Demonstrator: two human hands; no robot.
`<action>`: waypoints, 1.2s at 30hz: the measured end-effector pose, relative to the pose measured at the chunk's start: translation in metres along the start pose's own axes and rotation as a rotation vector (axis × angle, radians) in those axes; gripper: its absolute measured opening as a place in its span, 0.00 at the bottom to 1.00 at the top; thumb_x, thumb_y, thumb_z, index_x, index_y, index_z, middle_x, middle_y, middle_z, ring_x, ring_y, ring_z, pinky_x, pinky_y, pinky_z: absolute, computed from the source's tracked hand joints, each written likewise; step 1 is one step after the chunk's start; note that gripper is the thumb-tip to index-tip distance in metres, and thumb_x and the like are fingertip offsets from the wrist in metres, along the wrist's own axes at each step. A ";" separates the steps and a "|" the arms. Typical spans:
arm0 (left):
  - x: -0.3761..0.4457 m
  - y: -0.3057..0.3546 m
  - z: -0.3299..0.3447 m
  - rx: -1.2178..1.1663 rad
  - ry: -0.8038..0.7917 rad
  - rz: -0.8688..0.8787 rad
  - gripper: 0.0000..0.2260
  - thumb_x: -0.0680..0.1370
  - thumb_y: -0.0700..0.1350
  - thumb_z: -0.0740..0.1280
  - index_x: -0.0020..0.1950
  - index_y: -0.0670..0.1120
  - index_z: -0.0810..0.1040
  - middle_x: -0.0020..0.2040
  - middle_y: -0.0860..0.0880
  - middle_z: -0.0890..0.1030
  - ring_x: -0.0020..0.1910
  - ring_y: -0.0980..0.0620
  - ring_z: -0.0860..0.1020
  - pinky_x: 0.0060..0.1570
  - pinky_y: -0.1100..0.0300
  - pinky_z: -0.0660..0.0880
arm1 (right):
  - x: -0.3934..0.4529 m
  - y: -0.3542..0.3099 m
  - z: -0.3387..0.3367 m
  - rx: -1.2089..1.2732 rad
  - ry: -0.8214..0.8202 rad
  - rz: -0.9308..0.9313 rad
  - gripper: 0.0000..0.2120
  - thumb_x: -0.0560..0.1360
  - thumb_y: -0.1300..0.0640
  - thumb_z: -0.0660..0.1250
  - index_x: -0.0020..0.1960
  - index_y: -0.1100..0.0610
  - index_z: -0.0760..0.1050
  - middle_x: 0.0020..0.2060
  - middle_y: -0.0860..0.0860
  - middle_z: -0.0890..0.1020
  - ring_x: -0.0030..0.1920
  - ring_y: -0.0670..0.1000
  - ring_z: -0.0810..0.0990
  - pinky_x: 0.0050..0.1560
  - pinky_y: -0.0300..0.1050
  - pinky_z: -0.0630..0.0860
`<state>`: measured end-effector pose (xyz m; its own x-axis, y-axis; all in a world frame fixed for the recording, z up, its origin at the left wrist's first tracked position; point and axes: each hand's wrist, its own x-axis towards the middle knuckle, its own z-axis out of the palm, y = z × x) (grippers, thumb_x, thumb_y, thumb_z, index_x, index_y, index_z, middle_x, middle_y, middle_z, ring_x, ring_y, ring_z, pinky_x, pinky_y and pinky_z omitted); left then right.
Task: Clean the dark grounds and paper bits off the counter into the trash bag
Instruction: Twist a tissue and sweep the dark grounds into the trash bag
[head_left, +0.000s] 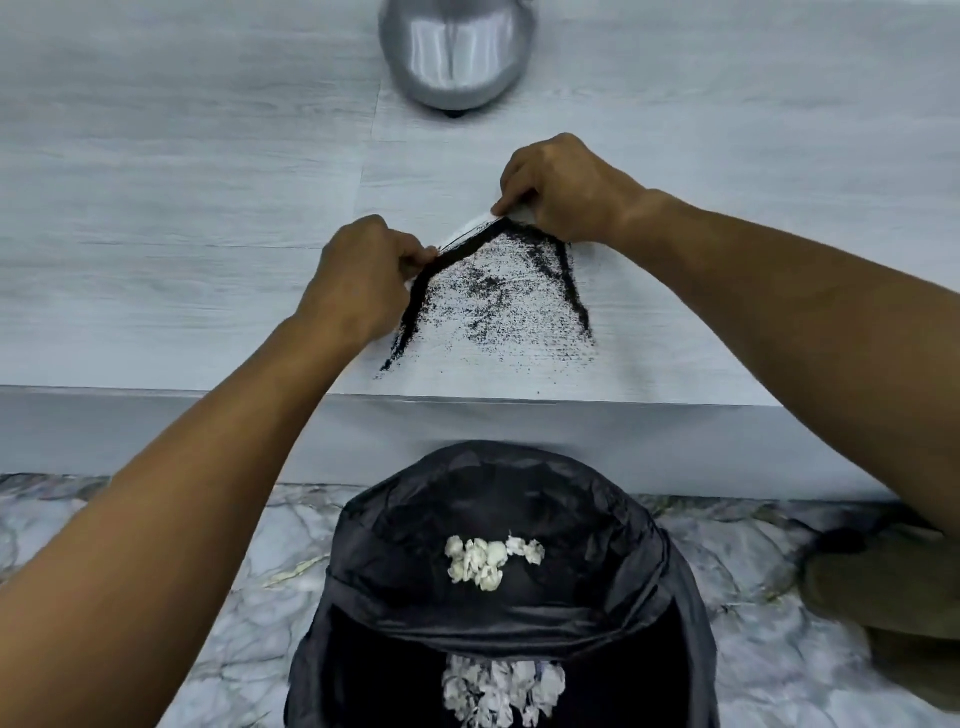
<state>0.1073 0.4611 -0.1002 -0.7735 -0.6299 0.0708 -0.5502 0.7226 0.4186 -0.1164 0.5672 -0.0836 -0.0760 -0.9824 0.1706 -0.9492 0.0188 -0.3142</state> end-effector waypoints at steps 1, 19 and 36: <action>0.000 0.000 0.000 -0.008 0.000 -0.003 0.15 0.77 0.34 0.67 0.57 0.51 0.84 0.44 0.50 0.81 0.45 0.51 0.78 0.46 0.63 0.69 | -0.003 0.000 0.000 0.006 0.000 0.025 0.08 0.73 0.63 0.73 0.50 0.57 0.86 0.48 0.53 0.85 0.46 0.51 0.83 0.52 0.44 0.79; -0.021 0.023 -0.005 0.054 -0.090 0.060 0.15 0.80 0.38 0.64 0.61 0.52 0.83 0.38 0.58 0.70 0.52 0.46 0.77 0.46 0.64 0.66 | -0.040 0.004 -0.002 -0.013 -0.115 0.161 0.22 0.68 0.75 0.63 0.51 0.55 0.85 0.50 0.49 0.84 0.51 0.51 0.81 0.52 0.48 0.79; -0.079 -0.020 -0.040 0.048 0.067 -0.245 0.13 0.79 0.36 0.64 0.59 0.47 0.84 0.53 0.42 0.84 0.53 0.43 0.80 0.46 0.63 0.68 | 0.052 -0.071 0.021 -0.009 -0.229 -0.030 0.21 0.69 0.73 0.63 0.49 0.52 0.85 0.48 0.50 0.84 0.49 0.49 0.81 0.51 0.46 0.80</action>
<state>0.1919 0.4853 -0.0783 -0.5934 -0.8042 0.0334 -0.7340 0.5577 0.3876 -0.0462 0.5112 -0.0717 0.0223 -0.9990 -0.0375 -0.9528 -0.0099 -0.3034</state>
